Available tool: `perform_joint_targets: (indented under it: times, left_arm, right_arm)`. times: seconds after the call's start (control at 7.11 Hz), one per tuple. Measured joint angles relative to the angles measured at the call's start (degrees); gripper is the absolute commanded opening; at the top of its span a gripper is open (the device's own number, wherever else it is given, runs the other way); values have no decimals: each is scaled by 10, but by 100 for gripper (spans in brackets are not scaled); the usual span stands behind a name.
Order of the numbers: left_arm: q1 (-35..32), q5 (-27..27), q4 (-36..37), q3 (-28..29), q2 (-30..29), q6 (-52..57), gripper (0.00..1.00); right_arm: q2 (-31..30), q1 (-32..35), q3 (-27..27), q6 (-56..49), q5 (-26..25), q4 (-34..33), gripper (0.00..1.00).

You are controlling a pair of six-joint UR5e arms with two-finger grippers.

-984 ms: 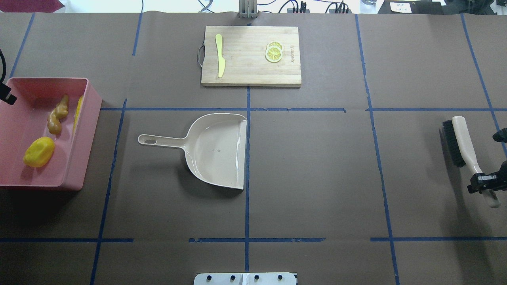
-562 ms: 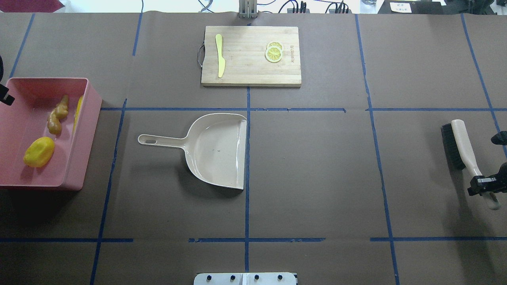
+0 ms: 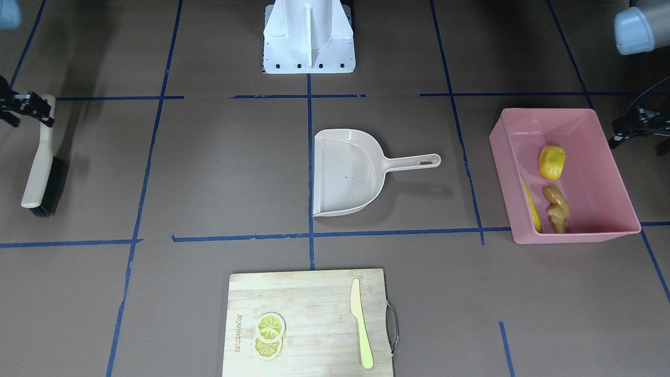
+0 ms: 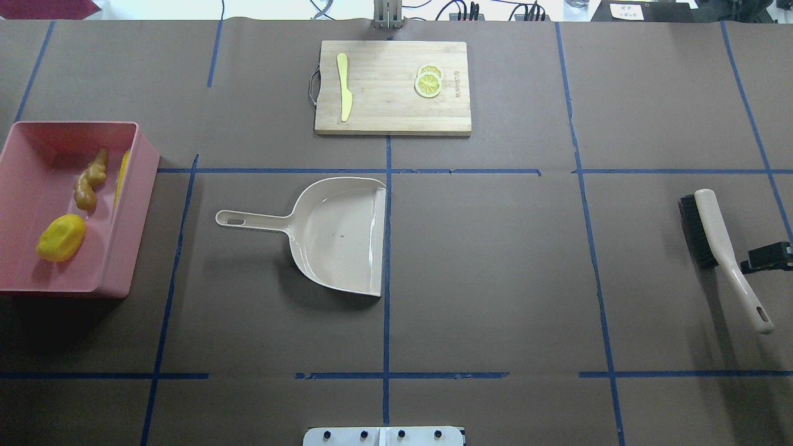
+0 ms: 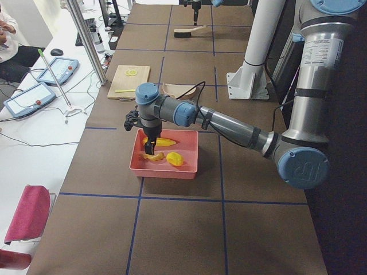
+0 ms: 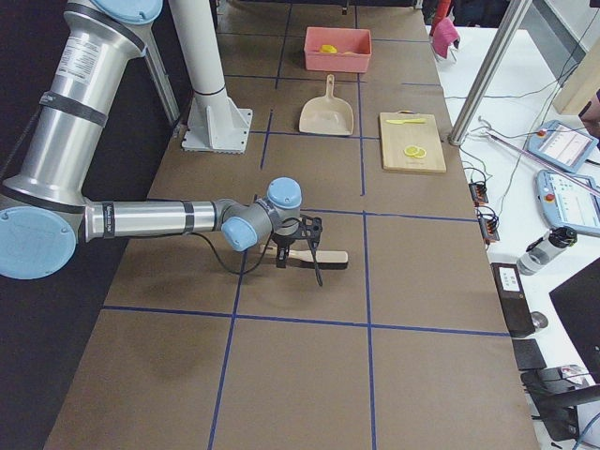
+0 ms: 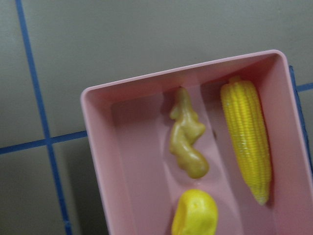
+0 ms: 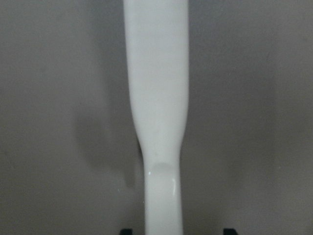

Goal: Sweep and dump trash into bin

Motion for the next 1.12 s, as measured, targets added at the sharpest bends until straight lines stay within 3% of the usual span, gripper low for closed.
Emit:
perform_joint_targets:
  times: [0.14, 0.56, 1.12]
  left_arm:
    - [-31, -12, 3, 12, 7, 2, 100]
    - [-99, -68, 7, 86, 20, 95, 100]
    - [-107, -70, 0, 103, 45, 130, 100]
  right_arm:
    - [5, 46, 1, -28, 9, -29, 100]
    - [62, 155, -7, -210, 21, -199, 100]
    - [117, 205, -65, -305, 27, -255, 100]
